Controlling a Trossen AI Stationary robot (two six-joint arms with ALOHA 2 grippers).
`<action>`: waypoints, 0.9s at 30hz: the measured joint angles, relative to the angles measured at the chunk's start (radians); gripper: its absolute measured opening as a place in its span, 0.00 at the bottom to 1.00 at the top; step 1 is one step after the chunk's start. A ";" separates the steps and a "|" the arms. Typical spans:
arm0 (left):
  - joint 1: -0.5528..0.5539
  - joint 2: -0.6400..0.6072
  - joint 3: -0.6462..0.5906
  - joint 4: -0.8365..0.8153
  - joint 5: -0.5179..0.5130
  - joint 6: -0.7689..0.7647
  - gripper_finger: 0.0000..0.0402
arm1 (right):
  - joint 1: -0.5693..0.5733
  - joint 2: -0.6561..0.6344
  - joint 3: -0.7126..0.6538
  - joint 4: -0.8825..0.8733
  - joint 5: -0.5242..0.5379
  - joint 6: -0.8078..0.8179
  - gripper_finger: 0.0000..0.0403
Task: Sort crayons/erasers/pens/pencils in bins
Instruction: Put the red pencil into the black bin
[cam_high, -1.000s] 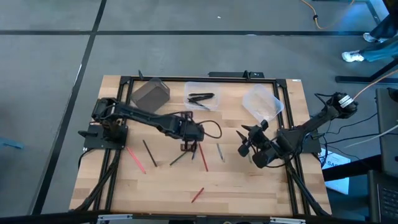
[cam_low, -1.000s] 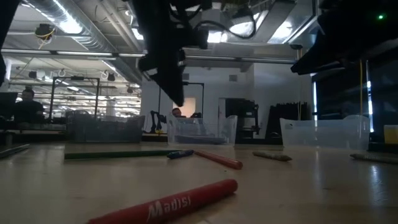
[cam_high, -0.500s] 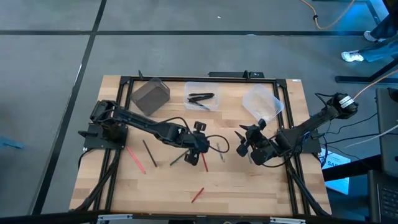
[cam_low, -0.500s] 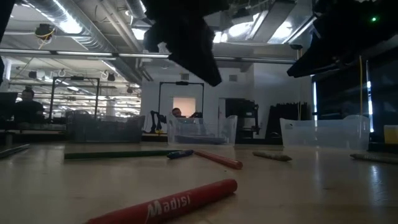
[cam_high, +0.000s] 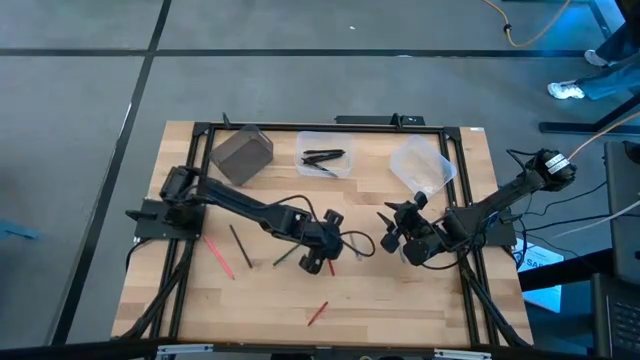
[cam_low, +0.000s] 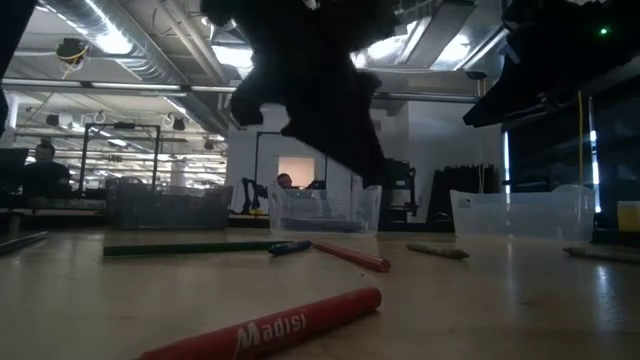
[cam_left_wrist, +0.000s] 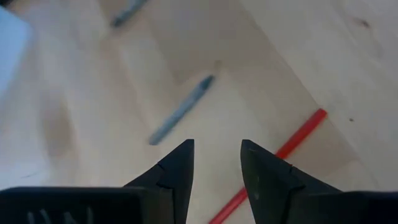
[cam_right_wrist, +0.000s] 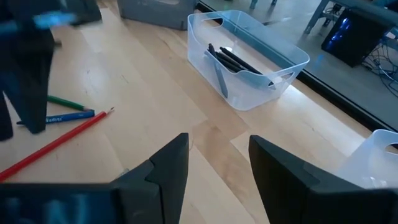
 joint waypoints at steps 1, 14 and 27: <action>0.007 0.011 0.000 0.006 0.030 0.000 0.31 | 0.000 0.000 0.000 -0.002 0.000 0.000 0.43; 0.070 0.049 0.008 0.025 0.260 -0.021 0.34 | -0.006 0.000 0.000 -0.008 -0.004 -0.001 0.43; 0.089 0.096 0.009 -0.073 0.251 0.046 0.41 | -0.009 0.000 0.000 -0.009 -0.007 -0.003 0.43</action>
